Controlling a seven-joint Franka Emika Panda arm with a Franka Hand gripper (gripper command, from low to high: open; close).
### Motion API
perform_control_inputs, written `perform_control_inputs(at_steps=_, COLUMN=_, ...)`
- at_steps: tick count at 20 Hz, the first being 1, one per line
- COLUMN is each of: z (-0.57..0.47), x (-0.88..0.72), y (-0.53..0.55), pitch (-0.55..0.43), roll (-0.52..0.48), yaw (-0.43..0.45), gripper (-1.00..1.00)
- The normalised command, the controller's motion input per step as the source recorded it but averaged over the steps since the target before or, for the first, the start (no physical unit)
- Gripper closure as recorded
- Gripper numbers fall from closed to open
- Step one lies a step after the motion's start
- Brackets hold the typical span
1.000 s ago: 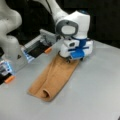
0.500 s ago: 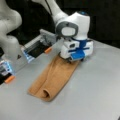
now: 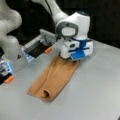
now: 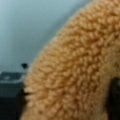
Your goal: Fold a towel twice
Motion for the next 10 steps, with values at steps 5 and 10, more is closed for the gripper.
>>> perform_control_inputs(at_steps=5, z=-0.09, x=-0.01, y=0.06, pitch=-0.077, roll=-0.196, yaw=-0.021, gripper=1.00)
perform_control_inputs(at_steps=10, z=0.13, x=-0.16, y=-0.03, pitch=0.045, roll=-0.184, yaw=0.059, gripper=1.00)
